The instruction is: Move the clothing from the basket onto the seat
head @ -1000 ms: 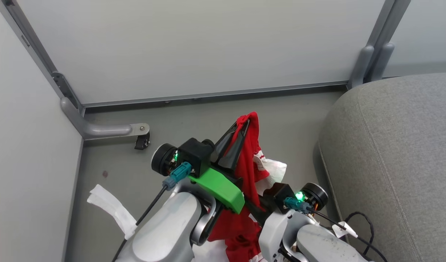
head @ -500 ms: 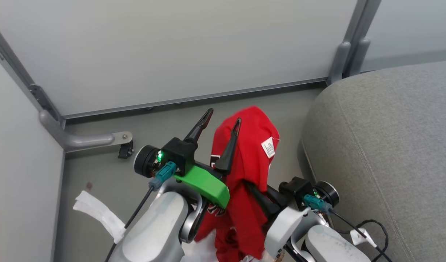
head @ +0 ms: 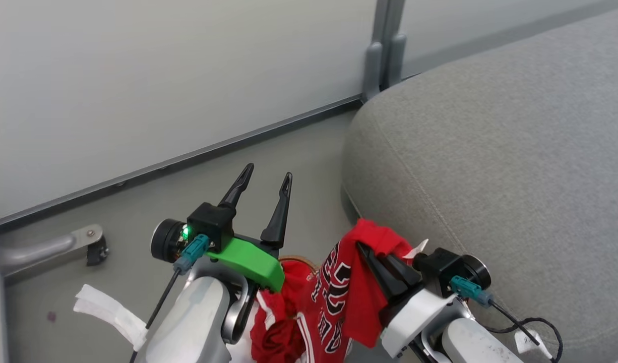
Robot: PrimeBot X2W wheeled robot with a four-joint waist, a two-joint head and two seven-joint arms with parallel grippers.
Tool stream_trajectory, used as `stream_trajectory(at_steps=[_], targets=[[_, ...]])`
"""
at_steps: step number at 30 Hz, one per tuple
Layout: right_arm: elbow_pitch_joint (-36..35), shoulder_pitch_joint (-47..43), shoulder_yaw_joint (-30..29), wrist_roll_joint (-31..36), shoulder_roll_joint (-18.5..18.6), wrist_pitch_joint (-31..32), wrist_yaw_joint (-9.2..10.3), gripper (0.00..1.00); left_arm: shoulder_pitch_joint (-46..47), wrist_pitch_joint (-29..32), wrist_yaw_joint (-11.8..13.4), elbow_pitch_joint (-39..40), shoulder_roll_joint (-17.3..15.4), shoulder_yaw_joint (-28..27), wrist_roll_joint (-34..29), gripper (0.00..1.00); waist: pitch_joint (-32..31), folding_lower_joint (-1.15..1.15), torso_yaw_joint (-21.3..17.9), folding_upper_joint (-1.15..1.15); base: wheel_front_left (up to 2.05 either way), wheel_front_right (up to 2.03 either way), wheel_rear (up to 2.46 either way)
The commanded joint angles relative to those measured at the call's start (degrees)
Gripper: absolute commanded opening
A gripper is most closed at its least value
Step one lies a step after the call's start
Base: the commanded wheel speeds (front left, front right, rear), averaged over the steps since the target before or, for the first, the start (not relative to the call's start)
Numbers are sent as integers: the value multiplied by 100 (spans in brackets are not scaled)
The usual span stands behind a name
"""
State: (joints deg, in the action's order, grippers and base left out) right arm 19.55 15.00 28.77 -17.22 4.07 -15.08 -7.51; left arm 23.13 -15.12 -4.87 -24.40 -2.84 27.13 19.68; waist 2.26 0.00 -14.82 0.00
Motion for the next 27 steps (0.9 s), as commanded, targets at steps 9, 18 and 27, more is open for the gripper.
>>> stream_trajectory(at_steps=[9, 18, 27], targets=[[-357, 82, -235, 37, 112, -13, 4, 0, -212, -6, -111, 21, -20, -330, -153, 100, 245, 0, -1537, 0, 0, 0, 0], [-731, 1243, -745, 205, 605, -13, 5, 0, 59, -5, -195, 77, -27, -164, -372, 100, 889, 0, -1517, 0, 0, 0, 0], [-489, 3550, -1307, 604, 1573, -12, 5, 0, 612, -5, -261, 105, -136, 143, -571, 100, 1866, 0, -1082, 0, 0, 0, 0]])
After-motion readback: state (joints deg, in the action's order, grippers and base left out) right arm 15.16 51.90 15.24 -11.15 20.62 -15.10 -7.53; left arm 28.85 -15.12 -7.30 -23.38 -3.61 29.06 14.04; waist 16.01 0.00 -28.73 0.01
